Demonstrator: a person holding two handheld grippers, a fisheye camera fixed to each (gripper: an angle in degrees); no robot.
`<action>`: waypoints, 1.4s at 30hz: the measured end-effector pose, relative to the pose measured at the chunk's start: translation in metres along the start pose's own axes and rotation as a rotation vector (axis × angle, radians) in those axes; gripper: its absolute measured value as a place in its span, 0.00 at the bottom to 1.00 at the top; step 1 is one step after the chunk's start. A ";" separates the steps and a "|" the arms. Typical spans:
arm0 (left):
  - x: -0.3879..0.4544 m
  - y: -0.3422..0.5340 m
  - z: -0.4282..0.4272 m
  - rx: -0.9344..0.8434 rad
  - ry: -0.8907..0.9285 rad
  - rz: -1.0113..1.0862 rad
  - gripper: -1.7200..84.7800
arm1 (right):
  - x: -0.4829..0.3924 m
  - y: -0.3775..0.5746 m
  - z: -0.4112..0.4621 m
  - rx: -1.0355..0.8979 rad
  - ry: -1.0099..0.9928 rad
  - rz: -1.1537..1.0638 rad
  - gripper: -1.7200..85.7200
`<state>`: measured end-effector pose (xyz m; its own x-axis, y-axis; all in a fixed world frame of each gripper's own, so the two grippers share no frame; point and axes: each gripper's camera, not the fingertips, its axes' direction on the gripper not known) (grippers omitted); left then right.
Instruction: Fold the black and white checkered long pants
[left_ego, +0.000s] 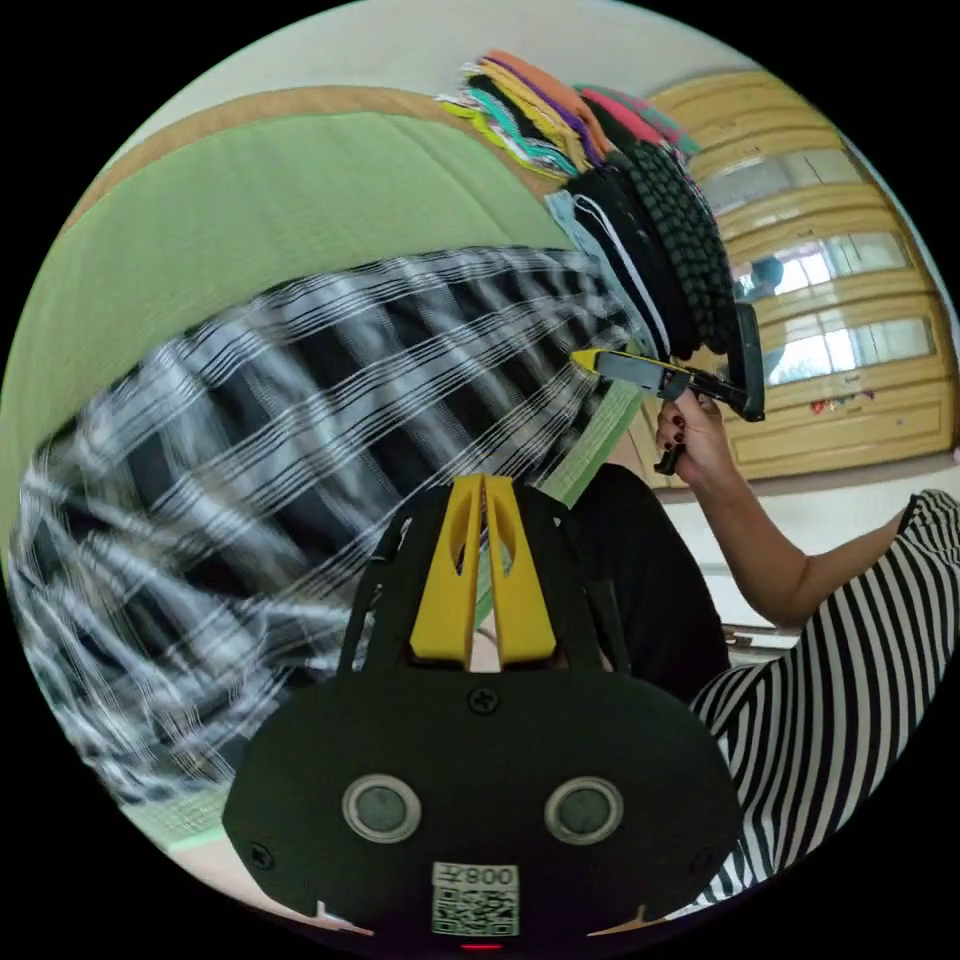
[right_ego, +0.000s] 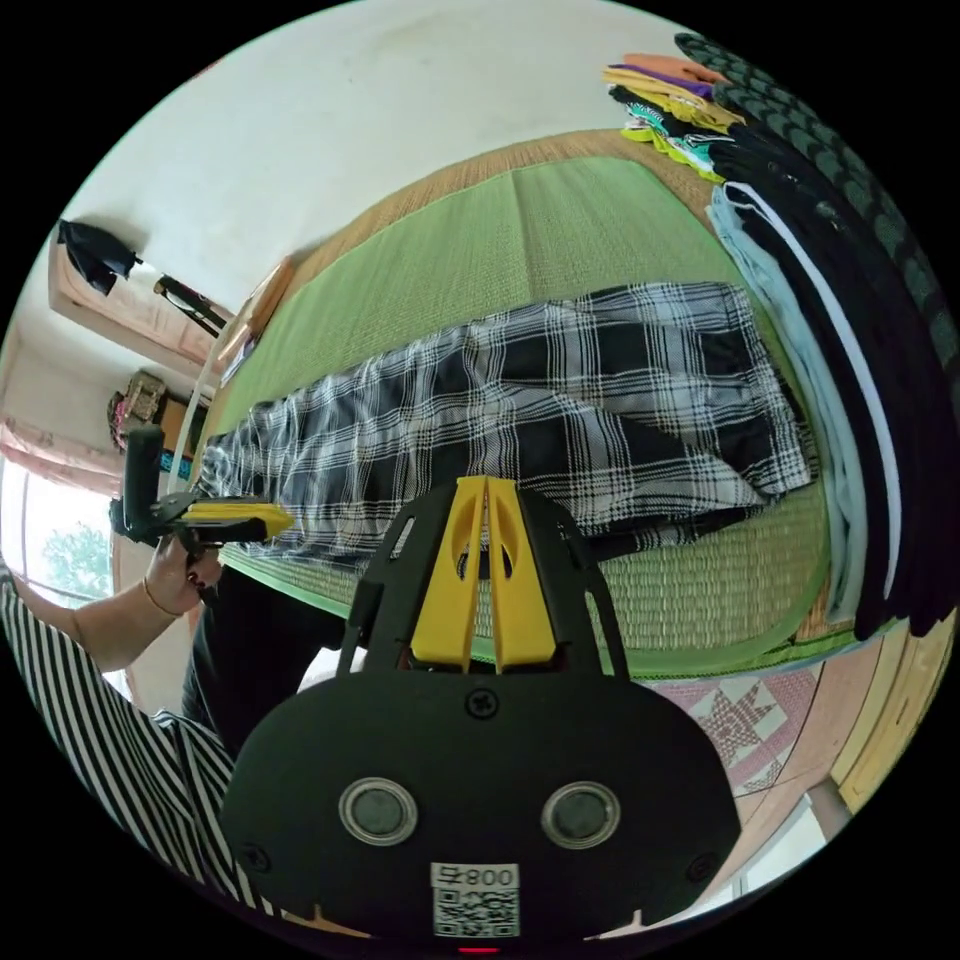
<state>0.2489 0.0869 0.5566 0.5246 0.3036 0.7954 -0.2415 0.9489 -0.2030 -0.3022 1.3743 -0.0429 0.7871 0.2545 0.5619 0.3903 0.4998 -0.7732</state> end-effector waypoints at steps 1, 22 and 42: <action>-0.015 0.015 -0.005 0.065 0.027 -0.034 0.02 | -0.011 -0.009 -0.007 0.015 0.025 -0.017 0.02; -0.288 0.163 0.019 0.355 -0.171 -0.420 0.03 | -0.372 -0.274 0.181 -0.368 -0.295 -0.672 0.10; -0.403 0.155 0.099 0.372 -0.064 -0.396 0.05 | -0.453 -0.238 0.118 -0.289 -0.334 -0.778 0.06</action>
<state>-0.0807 0.1028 0.2616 0.5864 -0.0878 0.8052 -0.3140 0.8918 0.3259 -0.8080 1.2380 -0.0785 0.0867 0.1804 0.9798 0.8964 0.4151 -0.1557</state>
